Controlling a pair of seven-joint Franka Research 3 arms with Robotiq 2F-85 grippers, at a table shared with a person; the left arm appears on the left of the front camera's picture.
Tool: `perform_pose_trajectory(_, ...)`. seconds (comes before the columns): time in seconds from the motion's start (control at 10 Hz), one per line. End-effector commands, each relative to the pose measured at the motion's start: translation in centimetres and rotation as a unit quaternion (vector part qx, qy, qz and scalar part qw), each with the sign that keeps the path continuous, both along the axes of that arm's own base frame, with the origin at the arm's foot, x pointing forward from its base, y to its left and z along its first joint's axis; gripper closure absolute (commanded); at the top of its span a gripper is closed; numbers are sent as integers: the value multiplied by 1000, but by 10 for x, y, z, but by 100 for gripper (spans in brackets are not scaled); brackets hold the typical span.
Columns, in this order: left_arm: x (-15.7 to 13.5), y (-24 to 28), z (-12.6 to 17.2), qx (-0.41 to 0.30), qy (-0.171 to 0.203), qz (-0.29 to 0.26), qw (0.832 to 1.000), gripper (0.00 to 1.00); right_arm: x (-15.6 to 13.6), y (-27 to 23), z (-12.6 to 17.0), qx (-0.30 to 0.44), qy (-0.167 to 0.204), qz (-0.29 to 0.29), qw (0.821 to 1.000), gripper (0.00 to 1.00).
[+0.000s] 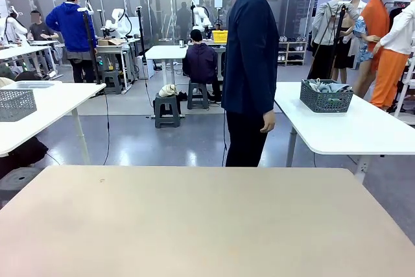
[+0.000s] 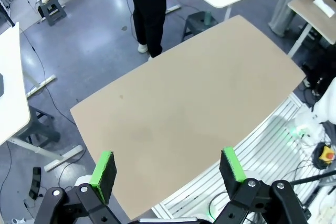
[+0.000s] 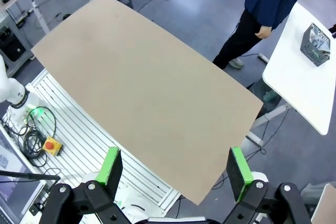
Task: Fold the towels and place them in the basket.
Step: When a person lays out a Towel with hook on the table, fold it in half twice.
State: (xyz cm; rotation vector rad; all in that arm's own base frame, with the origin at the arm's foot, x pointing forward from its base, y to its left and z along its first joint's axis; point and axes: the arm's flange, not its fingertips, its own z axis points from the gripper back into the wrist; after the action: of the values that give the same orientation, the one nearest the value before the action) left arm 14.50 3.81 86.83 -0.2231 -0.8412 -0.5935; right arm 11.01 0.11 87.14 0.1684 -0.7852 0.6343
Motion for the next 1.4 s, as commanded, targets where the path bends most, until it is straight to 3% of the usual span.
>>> perform_pose_trajectory(0.0,-1,-2,1,-2,-5,-7,1000,0,-7,0,2,2,-8,7,1000,0)
perform_pose_trajectory(1.3,-1,1,0,-1,0,4,1000,0,2,0,0,-1,1,-5,1000,0)
